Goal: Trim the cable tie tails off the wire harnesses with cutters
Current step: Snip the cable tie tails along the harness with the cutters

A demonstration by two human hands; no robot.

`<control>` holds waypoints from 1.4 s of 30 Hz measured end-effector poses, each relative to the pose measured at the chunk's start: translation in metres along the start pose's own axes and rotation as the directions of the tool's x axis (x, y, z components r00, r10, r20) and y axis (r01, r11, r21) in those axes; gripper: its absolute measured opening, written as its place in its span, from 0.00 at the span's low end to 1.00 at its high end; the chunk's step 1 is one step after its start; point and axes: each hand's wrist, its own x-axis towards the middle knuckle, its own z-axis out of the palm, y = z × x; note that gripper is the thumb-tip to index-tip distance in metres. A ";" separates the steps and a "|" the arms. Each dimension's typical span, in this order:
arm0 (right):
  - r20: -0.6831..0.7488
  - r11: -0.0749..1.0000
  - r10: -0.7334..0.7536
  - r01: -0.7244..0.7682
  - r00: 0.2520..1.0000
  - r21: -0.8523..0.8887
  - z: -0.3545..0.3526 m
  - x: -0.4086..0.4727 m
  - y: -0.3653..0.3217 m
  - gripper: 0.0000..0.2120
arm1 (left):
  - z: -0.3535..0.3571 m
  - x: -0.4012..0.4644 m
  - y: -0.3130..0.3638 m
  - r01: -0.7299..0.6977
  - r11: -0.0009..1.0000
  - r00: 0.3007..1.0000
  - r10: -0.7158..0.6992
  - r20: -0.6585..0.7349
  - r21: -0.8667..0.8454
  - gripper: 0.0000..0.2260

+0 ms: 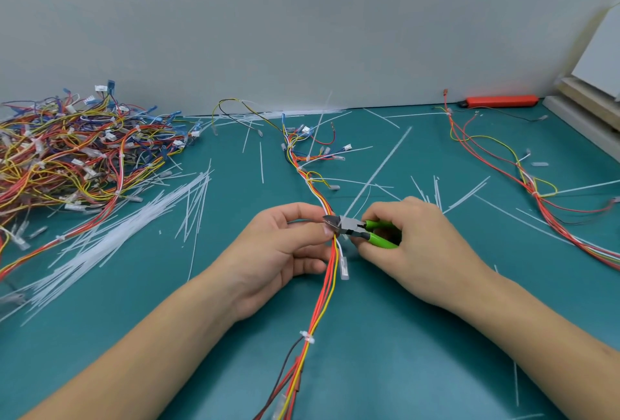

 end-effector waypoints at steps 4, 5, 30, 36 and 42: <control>-0.009 1.000 -0.021 0.021 1.000 -0.015 0.000 -0.001 -0.001 0.05 | -0.001 -0.001 0.000 0.003 1.000 1.000 -0.003 0.013 -0.005 0.19; -0.009 1.000 -0.025 0.025 1.000 -0.018 0.000 -0.001 -0.001 0.05 | 0.000 -0.001 0.000 0.005 1.000 1.000 -0.005 0.011 -0.005 0.19; -0.018 1.000 0.014 -0.014 1.000 -0.019 0.000 0.002 0.002 0.12 | 0.000 -0.001 0.000 0.002 1.000 1.000 -0.003 0.015 0.024 0.18; -0.014 1.000 -0.009 0.009 1.000 -0.002 -0.001 0.001 -0.001 0.07 | 0.002 -0.002 0.002 -0.008 1.000 1.000 0.008 0.014 0.026 0.25; -0.004 1.000 -0.030 0.030 1.000 -0.002 0.000 0.001 -0.001 0.09 | 0.001 -0.001 0.001 -0.002 1.000 1.000 0.002 0.009 0.023 0.20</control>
